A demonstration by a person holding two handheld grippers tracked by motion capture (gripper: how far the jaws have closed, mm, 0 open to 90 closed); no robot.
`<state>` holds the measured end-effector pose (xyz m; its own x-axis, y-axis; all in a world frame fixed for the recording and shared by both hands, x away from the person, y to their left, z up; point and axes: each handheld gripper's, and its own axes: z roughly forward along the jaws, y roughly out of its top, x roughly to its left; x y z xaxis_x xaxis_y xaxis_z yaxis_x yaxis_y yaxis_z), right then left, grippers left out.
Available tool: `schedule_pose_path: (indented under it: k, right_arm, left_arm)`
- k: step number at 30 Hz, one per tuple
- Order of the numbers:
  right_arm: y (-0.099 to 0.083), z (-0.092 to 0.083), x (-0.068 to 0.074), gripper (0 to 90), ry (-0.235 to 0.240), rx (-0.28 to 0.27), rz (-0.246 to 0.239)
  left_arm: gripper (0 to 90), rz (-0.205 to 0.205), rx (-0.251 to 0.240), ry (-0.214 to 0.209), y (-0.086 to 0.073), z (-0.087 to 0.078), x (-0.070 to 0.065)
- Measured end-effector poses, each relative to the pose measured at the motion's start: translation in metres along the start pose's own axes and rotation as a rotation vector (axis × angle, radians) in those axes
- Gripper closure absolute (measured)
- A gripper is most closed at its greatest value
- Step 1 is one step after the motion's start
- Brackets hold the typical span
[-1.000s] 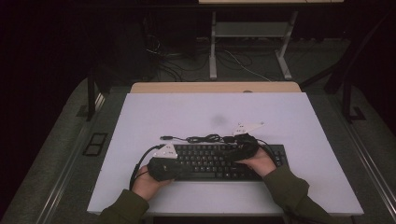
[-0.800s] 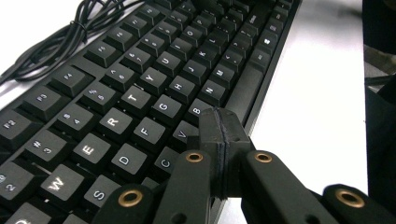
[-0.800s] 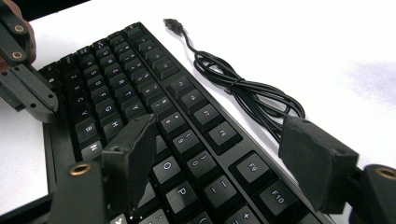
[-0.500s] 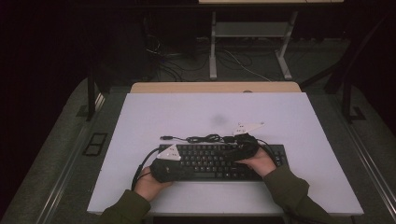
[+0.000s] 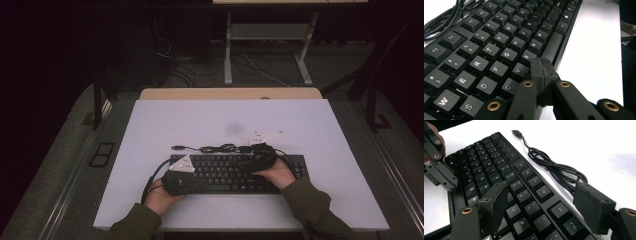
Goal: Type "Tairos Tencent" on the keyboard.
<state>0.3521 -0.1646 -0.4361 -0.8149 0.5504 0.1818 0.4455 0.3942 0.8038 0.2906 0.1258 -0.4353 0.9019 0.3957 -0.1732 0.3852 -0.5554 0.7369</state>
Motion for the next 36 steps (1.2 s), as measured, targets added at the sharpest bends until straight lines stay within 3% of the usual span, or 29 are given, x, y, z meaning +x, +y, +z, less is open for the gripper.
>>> schedule_pose_path:
  k: [8,13,22,28,36]
  right_arm:
    - [0.0,-0.001,0.0,27.3,0.004,0.0,-0.002]
    - [0.0,-0.002,0.0,27.7,0.01,-0.006,0.006]
    - [0.0,-0.01,0.001,33.8,0.039,-0.006,0.02]
    - [-0.002,-0.018,0.001,45.1,0.053,-0.001,0.01]
    - [-0.007,-0.03,0.003,59.2,0.071,0.002,0.008]
  left_arm:
    - [88.8,-0.011,-0.019,0.009,0.0,-0.003,0.002]
    - [82.5,-0.027,-0.047,0.015,0.0,-0.006,0.003]
    - [61.2,-0.065,-0.094,0.042,-0.001,-0.01,0.008]
    - [46.0,-0.079,-0.112,0.072,0.0,-0.009,0.009]
    - [32.8,-0.08,-0.133,0.111,0.001,-0.01,0.011]
